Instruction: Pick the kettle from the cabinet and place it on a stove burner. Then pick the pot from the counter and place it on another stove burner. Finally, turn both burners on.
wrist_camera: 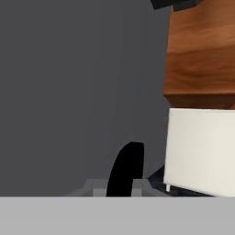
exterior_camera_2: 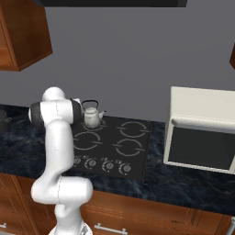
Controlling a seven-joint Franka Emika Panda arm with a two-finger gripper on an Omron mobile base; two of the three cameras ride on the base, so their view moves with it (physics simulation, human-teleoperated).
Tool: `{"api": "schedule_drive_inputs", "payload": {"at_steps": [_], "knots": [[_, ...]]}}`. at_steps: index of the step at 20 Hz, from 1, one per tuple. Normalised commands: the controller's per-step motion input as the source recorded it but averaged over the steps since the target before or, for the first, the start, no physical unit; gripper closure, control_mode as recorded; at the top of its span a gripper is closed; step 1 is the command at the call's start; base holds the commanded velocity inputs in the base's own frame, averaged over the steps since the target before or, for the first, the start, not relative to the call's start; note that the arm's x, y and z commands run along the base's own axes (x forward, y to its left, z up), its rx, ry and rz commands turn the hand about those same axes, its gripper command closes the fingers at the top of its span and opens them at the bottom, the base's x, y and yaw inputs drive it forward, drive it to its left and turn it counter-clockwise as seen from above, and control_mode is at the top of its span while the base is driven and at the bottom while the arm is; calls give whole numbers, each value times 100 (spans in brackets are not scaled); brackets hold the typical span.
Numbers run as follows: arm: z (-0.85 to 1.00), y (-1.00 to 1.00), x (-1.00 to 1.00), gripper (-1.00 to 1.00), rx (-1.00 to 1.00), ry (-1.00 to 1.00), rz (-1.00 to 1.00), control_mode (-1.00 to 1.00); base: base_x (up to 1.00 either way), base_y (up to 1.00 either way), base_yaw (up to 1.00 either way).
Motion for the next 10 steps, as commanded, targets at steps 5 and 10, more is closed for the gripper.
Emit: {"api": "schedule_drive_inputs", "payload": {"at_steps": [5, 10], "knots": [[-24, 0, 40, 100, 0, 0, 0, -100, 0, 0, 0], [-21, 0, 42, 100, 0, 0, 0, -100, 0, 0, 0]]}}
